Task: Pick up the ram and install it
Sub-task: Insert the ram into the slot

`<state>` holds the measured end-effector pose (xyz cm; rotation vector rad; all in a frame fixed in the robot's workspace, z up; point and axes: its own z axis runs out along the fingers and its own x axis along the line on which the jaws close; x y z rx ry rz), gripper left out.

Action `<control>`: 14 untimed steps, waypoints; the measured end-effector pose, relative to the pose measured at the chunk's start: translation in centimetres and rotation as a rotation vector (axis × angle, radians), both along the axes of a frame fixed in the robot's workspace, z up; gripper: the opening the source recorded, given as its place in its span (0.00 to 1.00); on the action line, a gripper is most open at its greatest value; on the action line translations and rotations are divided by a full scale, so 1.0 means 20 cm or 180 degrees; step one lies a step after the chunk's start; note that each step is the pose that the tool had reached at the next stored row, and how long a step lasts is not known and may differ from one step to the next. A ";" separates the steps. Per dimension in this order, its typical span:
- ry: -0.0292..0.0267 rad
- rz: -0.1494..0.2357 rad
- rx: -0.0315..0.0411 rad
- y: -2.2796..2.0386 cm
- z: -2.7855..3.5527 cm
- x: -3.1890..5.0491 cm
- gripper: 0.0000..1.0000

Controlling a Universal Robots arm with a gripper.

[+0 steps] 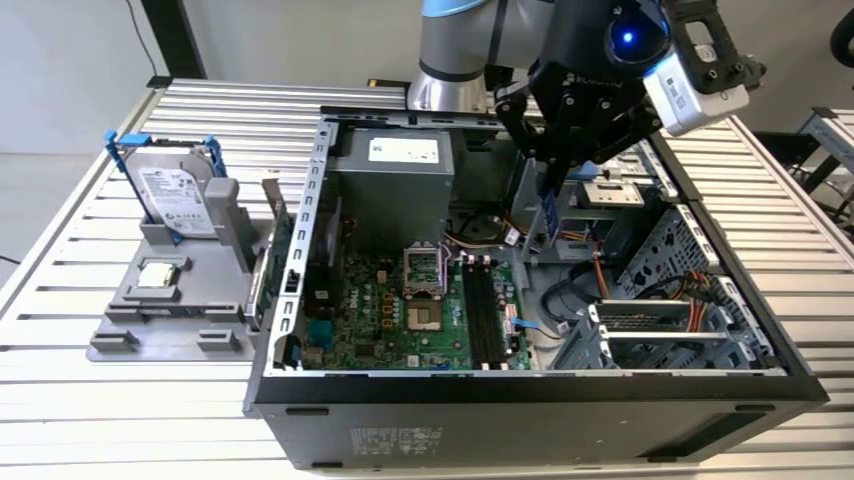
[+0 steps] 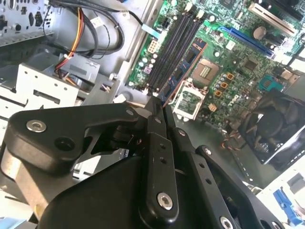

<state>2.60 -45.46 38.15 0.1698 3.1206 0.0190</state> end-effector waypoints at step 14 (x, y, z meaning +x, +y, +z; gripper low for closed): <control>-0.0004 -0.0019 -0.0033 0.000 -0.103 0.000 0.00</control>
